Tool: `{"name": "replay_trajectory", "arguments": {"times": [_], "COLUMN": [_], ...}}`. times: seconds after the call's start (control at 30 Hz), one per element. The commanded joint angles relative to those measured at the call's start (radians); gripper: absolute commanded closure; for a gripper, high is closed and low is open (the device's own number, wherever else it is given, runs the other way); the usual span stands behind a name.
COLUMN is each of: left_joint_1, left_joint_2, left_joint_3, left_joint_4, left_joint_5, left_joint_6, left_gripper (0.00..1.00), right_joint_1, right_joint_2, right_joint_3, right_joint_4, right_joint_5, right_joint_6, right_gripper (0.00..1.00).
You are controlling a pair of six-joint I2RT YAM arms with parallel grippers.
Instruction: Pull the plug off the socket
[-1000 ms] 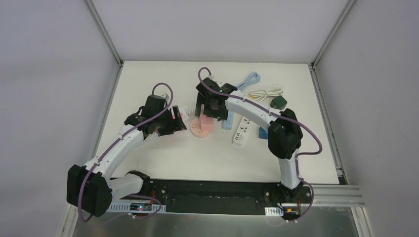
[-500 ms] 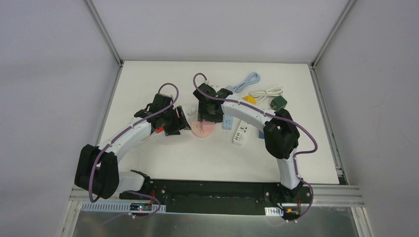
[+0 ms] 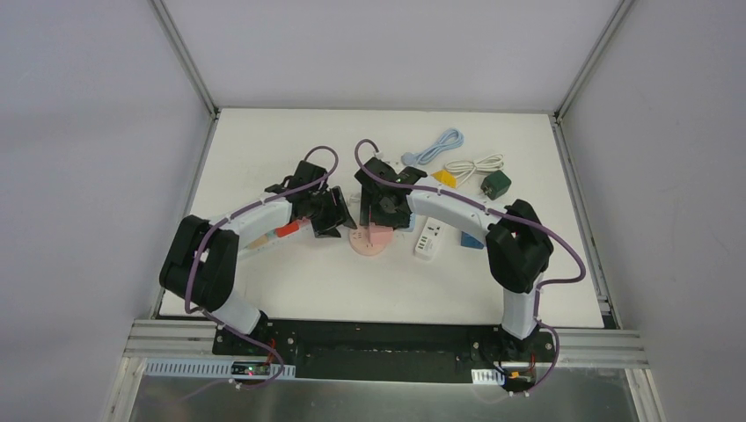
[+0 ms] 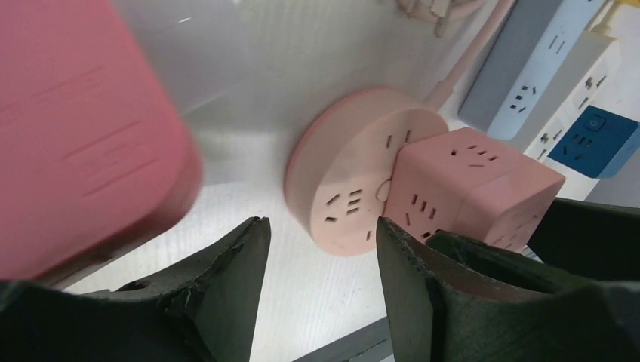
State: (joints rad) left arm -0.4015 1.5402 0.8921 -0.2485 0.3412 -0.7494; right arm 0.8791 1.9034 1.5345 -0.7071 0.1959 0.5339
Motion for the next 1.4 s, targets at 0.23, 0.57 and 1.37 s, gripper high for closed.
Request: {"name": "replay_trajectory", "arguments": {"times": [0.23, 0.57, 1.37], "left_joint_1": [-0.033, -0.041, -0.094], "left_joint_2": [0.135, 0.19, 0.262], "left_joint_3": [0.158, 0.199, 0.238], "left_joint_4": [-0.118, -0.147, -0.221], "left_joint_5": [0.008, 0.025, 0.007], "left_joint_6": [0.093, 0.088, 0.125], "left_gripper": [0.53, 0.57, 0.82], "right_joint_1": [0.001, 0.001, 0.026], "right_joint_2": [-0.01, -0.005, -0.069], "right_joint_3": [0.001, -0.014, -0.06], "right_joint_4": [0.03, 0.097, 0.22], "right_joint_5": [0.0, -0.059, -0.086], "right_joint_6": [-0.013, -0.02, -0.056], "right_gripper": [0.24, 0.46, 1.0]}}
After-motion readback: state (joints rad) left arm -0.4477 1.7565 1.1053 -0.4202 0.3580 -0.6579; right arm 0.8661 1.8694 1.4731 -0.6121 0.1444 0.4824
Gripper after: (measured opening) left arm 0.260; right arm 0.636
